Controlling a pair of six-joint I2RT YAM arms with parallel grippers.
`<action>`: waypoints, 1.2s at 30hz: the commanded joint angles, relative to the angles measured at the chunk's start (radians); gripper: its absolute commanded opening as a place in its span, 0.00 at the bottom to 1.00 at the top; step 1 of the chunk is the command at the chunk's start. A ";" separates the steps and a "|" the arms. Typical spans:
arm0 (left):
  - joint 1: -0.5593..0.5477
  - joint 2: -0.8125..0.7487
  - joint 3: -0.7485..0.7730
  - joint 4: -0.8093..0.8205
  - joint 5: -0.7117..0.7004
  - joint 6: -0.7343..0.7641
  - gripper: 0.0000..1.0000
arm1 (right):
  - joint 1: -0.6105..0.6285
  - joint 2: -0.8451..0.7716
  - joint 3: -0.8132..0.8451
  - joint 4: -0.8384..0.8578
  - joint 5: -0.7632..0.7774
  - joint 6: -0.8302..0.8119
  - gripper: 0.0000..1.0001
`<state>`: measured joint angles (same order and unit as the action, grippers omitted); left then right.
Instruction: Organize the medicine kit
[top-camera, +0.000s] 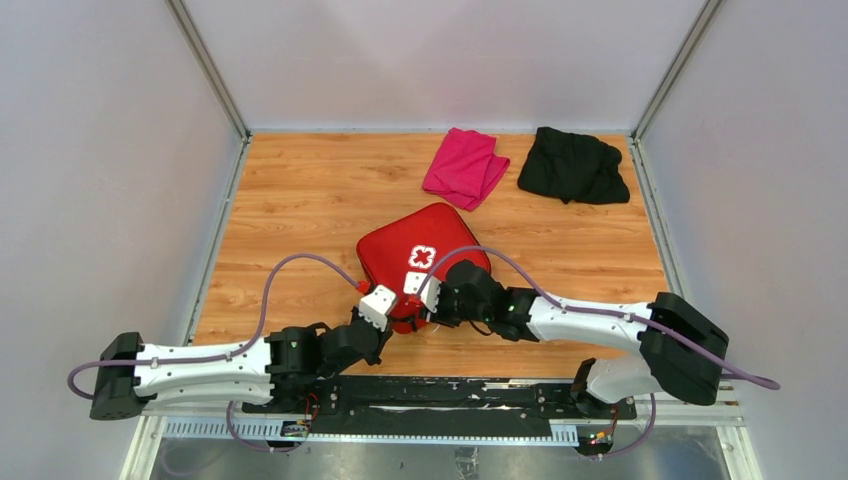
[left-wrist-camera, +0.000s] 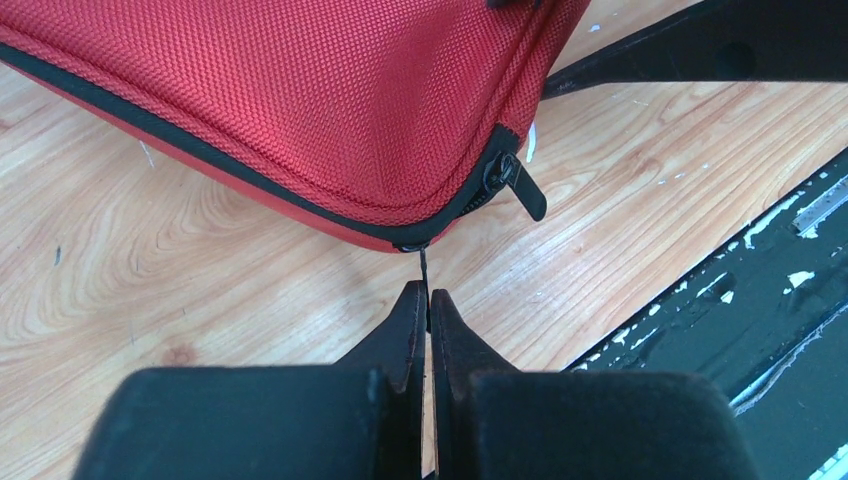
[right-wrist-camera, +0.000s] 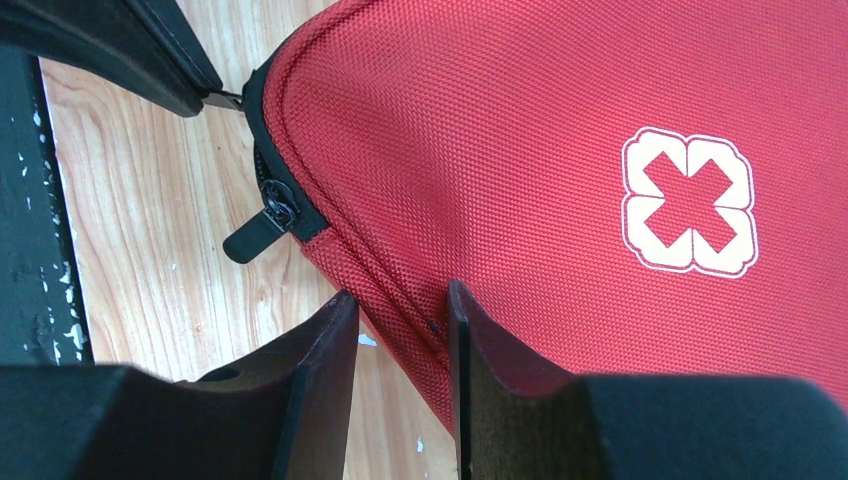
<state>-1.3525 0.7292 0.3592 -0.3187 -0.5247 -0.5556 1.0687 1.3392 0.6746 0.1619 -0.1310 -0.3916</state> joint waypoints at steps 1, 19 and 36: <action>-0.053 0.003 -0.038 0.182 0.217 0.003 0.00 | -0.024 0.035 -0.025 0.074 0.013 0.176 0.29; -0.171 0.187 0.024 0.305 0.125 0.068 0.00 | -0.024 0.072 0.031 0.028 0.100 0.404 0.27; -0.177 -0.239 0.105 -0.185 -0.319 -0.206 0.21 | -0.024 -0.047 0.025 -0.013 0.212 0.408 0.41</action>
<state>-1.5227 0.5983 0.4004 -0.3447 -0.6437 -0.6651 1.0592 1.3396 0.7082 0.2085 -0.0170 0.0120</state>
